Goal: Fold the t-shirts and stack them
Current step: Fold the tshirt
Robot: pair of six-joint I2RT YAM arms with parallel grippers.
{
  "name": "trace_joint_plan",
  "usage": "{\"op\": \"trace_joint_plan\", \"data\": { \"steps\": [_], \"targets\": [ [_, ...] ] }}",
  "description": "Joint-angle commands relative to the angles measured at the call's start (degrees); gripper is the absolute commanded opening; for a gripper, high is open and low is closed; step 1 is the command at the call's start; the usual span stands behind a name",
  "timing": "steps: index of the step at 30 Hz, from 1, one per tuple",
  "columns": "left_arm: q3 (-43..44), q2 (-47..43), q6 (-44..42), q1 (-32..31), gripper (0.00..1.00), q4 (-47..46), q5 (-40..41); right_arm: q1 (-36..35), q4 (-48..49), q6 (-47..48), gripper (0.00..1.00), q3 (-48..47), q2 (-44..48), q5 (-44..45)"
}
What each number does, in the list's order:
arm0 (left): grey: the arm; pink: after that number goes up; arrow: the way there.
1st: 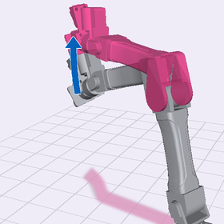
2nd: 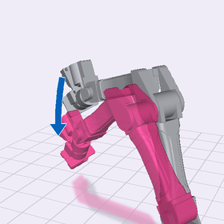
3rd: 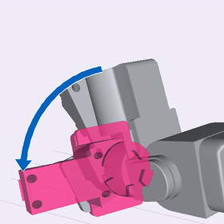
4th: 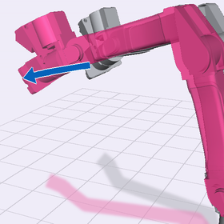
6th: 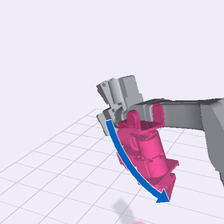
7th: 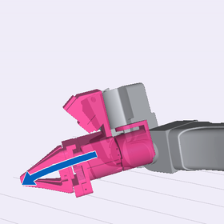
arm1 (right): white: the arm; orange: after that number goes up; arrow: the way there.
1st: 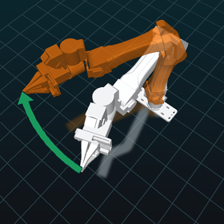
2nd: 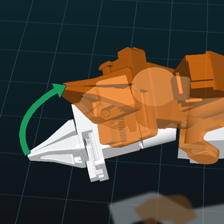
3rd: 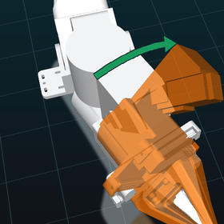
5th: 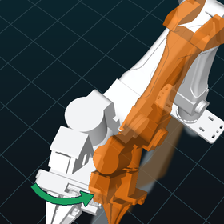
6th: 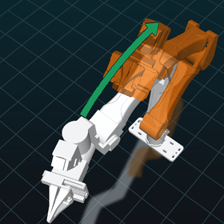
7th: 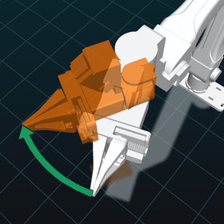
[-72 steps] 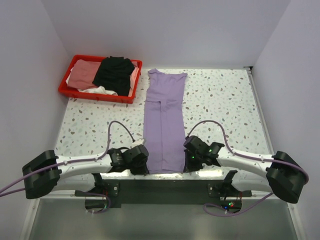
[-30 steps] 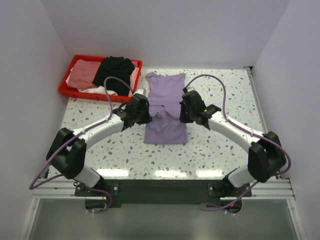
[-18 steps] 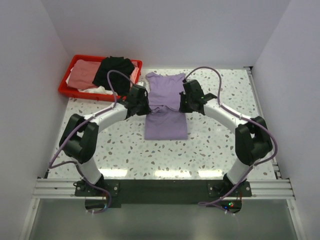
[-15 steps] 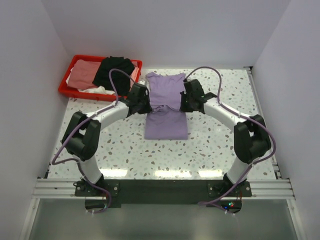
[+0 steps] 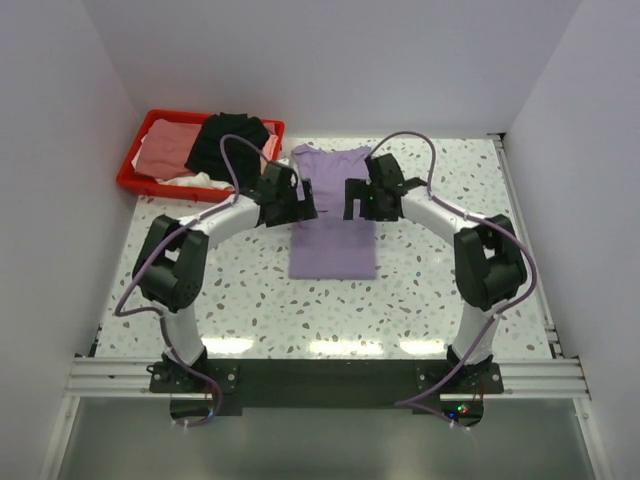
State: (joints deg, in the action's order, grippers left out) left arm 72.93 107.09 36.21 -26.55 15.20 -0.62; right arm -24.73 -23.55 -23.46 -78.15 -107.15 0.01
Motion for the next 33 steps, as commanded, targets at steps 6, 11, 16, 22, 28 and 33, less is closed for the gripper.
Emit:
{"op": "trace_joint_plan", "data": {
  "steps": [6, 11, 16, 22, 28, 33],
  "targets": [
    [-12.24, -16.81, 2.46, 0.35, 1.0, -2.19, 0.45, 0.12, 2.19, -3.25, 0.99, 10.89, 12.92, -5.46],
    [-25.01, -24.81, 5.01, -0.44, 1.0, -6.76, -4.29, 0.03, 5.69, -6.76, 0.99, 25.81, 22.94, -8.61],
    [-32.84, -25.0, 7.12, -1.75, 0.97, -10.97, -7.63, 0.03, 8.26, -7.91, 0.98, 33.49, 25.94, -10.73],
    [-33.55, -21.22, 7.56, -2.11, 0.67, -13.62, -10.1, 0.03, 11.24, -8.53, 0.75, 34.82, 23.75, -12.57],
    [-34.08, -18.15, 7.04, -2.72, 0.43, -13.71, -10.89, 0.12, 12.91, -9.23, 0.61, 34.73, 20.5, -12.84],
    [-34.52, -17.0, 7.39, -3.86, 0.34, -13.09, -10.98, 0.03, 12.57, -10.02, 0.56, 34.91, 19.61, -12.58]
  ]
}}
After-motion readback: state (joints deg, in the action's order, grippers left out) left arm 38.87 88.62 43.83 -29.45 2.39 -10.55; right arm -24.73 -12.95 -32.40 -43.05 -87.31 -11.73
